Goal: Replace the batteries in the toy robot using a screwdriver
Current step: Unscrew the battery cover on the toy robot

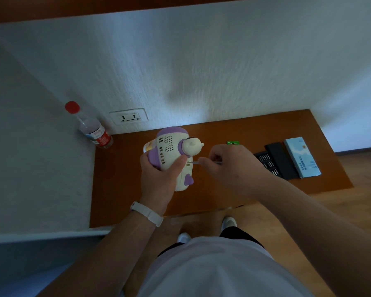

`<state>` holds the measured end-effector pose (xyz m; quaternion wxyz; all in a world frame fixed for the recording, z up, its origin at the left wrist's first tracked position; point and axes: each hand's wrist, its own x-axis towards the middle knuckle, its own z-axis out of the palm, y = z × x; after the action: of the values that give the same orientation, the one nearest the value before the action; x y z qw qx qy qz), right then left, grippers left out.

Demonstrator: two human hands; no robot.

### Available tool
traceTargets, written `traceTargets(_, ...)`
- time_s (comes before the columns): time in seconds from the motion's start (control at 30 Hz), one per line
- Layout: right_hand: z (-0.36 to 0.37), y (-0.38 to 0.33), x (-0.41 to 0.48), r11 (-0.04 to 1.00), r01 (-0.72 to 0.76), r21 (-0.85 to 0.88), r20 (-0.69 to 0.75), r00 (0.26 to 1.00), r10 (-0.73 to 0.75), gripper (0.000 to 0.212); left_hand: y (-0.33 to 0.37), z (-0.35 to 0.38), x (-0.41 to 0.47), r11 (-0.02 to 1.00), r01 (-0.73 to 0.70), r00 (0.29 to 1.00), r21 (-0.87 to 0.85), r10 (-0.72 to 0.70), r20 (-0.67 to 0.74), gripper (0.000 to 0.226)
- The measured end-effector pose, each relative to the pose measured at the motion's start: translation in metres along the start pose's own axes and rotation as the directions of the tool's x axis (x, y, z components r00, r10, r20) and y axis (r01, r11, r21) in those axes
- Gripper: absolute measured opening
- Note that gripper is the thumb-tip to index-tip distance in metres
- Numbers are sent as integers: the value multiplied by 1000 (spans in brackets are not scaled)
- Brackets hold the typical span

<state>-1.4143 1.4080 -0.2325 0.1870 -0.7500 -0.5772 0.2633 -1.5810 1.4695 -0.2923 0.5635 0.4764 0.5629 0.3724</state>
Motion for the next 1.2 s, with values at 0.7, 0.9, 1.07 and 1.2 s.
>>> traceTargets(0.7, 0, 17, -10, 999, -40, -15, 17, 999, 40, 34, 1, 15, -6, 1000, -9, 999, 12, 8, 38, 65)
traceTargets(0.9, -5, 21, -13, 998, -53, 34, 22, 998, 53, 20, 0, 21, -7, 1000, -5, 999, 15, 4, 51, 66)
traceTargets(1.07, -3, 25, -15, 997, -70, -19, -2, 998, 70, 38, 0, 26, -9, 1000, -8, 998, 17, 7, 64, 67)
traceTargets(1.2, -5, 30, -16, 997, -77, -31, -10, 997, 76, 31, -1, 30, -9, 1000, 2, 997, 14, -3, 73, 67)
